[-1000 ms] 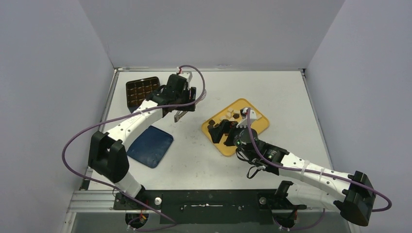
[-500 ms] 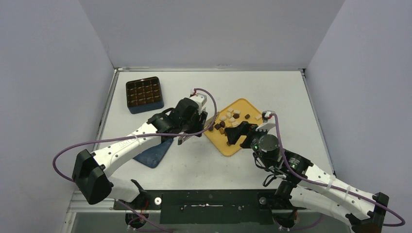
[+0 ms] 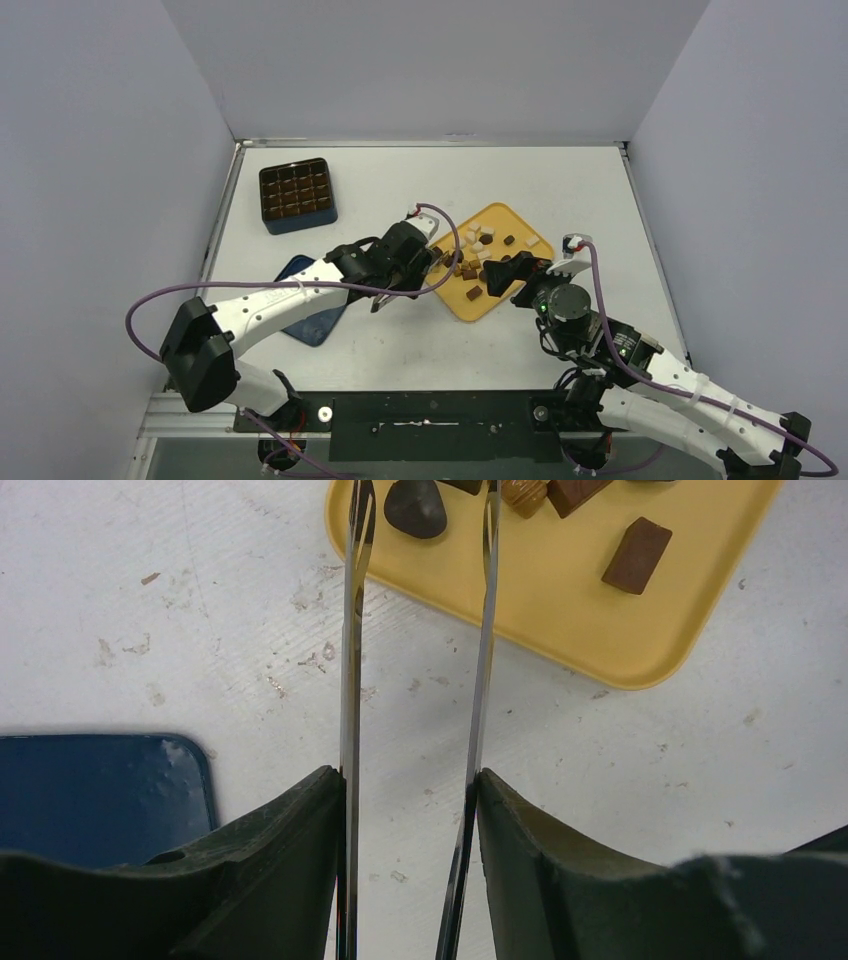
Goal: Pack the chocolate
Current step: Pick up the fake chocolate from the plate.
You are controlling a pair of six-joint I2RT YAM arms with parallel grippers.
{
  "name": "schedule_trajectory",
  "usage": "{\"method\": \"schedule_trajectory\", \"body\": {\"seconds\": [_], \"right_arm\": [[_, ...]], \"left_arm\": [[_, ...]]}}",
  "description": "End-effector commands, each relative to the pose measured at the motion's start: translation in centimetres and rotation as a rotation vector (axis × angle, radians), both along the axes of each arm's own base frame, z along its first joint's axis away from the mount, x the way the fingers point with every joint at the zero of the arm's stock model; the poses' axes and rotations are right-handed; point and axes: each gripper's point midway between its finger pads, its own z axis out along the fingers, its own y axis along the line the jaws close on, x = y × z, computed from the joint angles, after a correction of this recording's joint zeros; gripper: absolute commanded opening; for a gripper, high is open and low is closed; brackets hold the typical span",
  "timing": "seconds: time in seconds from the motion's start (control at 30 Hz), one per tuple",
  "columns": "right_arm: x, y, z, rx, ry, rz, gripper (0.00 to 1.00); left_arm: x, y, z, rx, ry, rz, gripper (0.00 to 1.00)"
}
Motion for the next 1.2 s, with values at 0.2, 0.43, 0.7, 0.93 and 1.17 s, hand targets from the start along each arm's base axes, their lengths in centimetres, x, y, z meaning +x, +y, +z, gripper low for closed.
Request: {"method": "schedule_trajectory", "body": {"seconds": [0.2, 0.43, 0.7, 0.93, 1.17], "right_arm": [[0.4, -0.2, 1.1, 0.014, -0.018, -0.031, 1.00], [0.4, -0.2, 1.1, 0.011, -0.021, -0.032, 1.00], [0.3, -0.4, 1.0, 0.016, -0.021, -0.033, 1.00], [0.2, -0.1, 0.7, 0.017, -0.013, -0.024, 1.00], [0.2, 0.0, 0.3, 0.028, -0.007, -0.019, 1.00]], "left_arm": [[0.7, -0.7, -0.8, 0.017, -0.019, 0.019, 0.47], [0.6, -1.3, -2.3, 0.031, 0.004, 0.006, 0.47], [0.9, -1.3, -3.3, 0.063, 0.004, 0.021, 0.47], [1.0, -1.6, -3.1, 0.060, -0.006, 0.019, 0.38], [1.3, -1.3, -1.1, 0.022, -0.053, 0.039, 0.29]]}}
